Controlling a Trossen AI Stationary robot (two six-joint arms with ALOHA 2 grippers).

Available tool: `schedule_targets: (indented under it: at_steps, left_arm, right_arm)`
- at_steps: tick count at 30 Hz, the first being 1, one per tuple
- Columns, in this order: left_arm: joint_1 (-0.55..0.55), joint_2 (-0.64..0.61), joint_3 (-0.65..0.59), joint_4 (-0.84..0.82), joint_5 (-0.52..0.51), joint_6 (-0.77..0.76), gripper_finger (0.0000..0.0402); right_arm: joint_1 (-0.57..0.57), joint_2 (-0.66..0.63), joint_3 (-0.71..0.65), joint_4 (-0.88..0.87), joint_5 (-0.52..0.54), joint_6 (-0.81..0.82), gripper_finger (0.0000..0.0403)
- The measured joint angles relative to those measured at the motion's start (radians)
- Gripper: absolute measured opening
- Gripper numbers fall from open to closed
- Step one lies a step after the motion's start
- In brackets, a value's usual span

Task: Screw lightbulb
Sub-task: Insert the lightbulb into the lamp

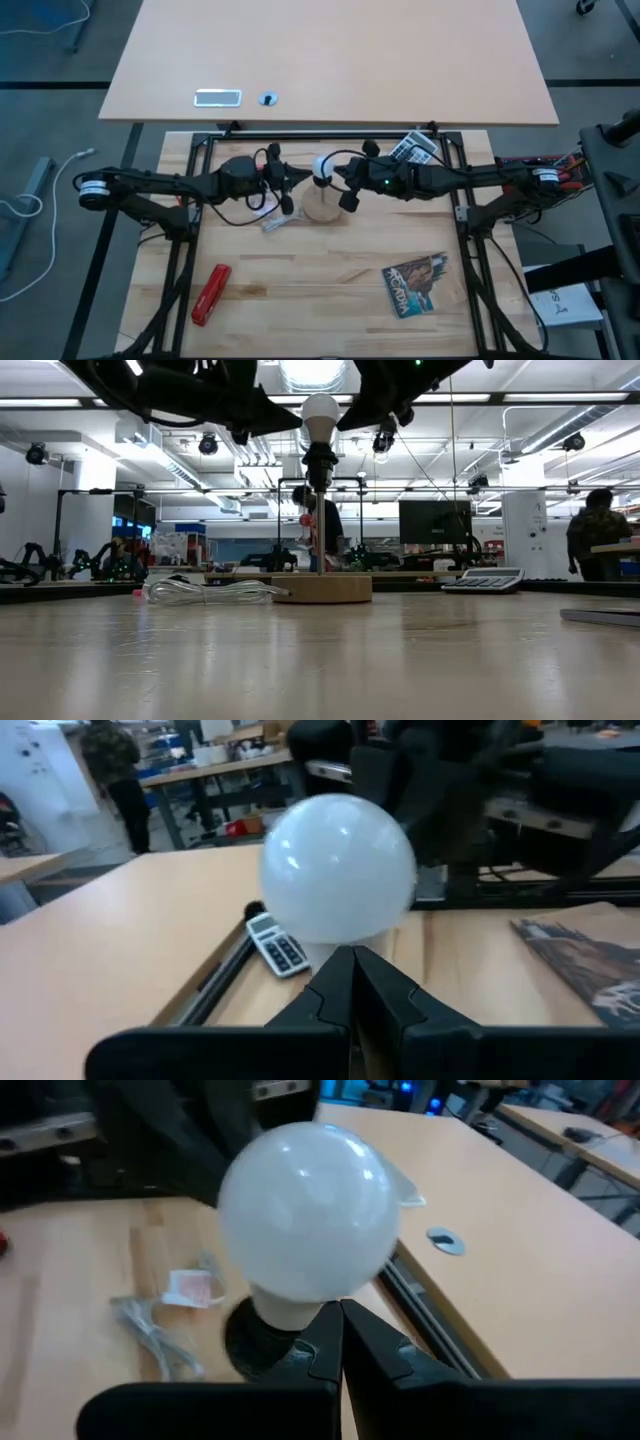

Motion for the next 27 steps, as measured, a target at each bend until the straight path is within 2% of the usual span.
schedule_targets:
  at_steps: [3,11,20,22,27]
  left_arm:
    - [0.002,0.006,0.0,0.007,-0.004,0.011,0.0]
    - [0.003,0.006,0.0,0.011,-0.098,0.013,0.0]
    - [0.001,-0.009,0.0,-0.021,-0.154,0.008,0.0]
    - [-0.002,-0.018,0.0,-0.035,-0.135,-0.001,0.0]
    - [-0.003,-0.022,0.0,-0.035,0.056,-0.007,0.0]
  right_arm:
    - [0.003,0.0,0.0,0.0,-0.032,0.015,0.0]
    - [0.012,0.0,0.0,0.01,-0.09,0.03,0.0]
    - [0.014,-0.008,0.0,-0.047,-0.056,0.048,0.0]
    - [0.014,-0.015,0.0,-0.07,-0.014,0.048,0.0]
    - [0.001,-0.014,0.0,-0.068,0.07,0.015,0.0]
